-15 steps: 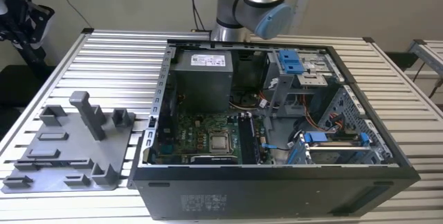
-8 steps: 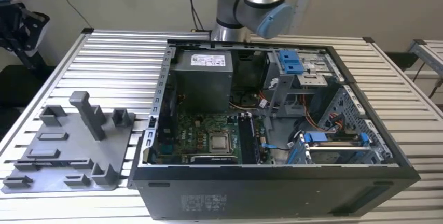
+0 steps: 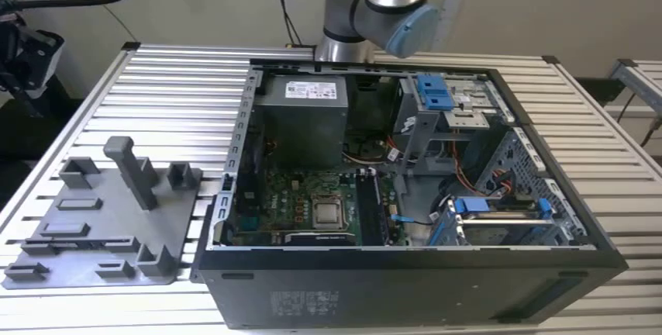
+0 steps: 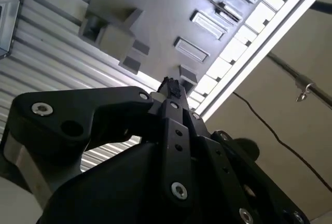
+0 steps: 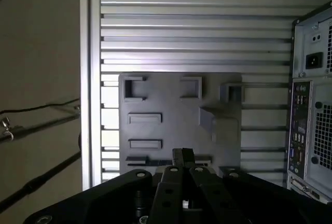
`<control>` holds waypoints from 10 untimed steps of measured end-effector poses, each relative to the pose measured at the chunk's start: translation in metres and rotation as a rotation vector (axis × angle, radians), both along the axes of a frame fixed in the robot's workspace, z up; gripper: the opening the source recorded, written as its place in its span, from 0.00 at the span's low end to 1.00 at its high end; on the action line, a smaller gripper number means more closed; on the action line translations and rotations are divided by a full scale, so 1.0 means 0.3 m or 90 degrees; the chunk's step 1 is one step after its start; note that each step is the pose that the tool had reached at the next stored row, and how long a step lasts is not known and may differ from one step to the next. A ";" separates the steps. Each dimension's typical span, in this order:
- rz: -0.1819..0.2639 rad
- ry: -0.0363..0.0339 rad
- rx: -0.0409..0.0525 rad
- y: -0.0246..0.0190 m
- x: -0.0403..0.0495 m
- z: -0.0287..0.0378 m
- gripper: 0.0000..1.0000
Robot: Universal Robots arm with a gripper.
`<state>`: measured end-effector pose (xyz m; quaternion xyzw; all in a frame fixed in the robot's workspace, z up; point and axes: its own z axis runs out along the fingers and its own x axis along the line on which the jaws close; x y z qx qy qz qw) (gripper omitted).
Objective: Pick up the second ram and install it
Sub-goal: 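Reach for the second ram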
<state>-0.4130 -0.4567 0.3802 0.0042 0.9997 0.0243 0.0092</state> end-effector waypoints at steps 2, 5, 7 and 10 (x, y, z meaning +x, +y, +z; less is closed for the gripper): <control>0.000 -0.0001 0.0000 -0.016 -0.002 -0.002 0.11; 0.001 -0.0001 0.0000 -0.036 -0.010 -0.004 0.11; 0.001 0.0000 0.0000 -0.049 -0.015 -0.006 0.11; 0.001 0.0000 0.0000 -0.071 -0.020 -0.008 0.11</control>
